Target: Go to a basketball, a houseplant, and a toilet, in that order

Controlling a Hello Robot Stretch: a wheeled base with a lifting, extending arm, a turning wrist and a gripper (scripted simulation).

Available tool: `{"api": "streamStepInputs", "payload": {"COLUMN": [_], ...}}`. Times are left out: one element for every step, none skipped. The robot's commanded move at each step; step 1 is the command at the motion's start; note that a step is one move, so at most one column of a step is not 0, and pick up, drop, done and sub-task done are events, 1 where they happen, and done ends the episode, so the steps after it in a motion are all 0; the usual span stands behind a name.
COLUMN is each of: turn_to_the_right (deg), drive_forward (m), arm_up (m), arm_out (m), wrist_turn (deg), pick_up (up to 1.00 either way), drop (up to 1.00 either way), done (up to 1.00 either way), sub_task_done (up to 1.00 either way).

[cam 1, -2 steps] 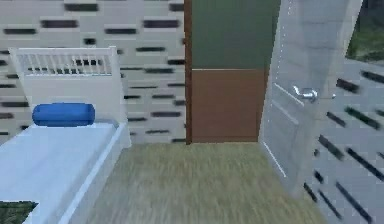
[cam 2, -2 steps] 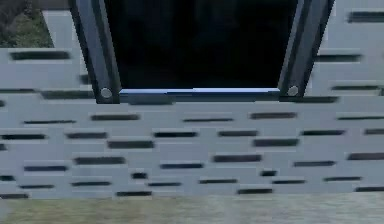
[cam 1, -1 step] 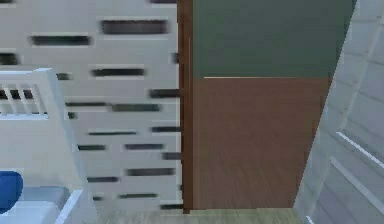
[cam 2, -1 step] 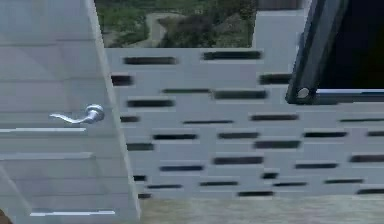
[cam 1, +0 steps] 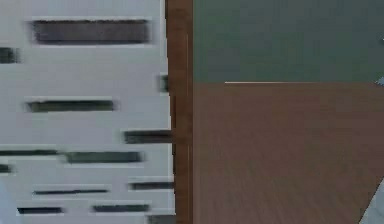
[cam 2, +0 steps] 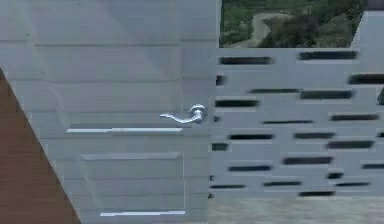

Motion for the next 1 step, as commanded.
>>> {"api": "streamStepInputs", "payload": {"turn_to_the_right": [33.0], "drive_forward": [0.0], "arm_up": [0.0], "arm_out": [0.0], "wrist_turn": [0.0], "pick_up": [0.0], "drop": [0.0], "done": [0.0], "sub_task_done": [0.0]}}
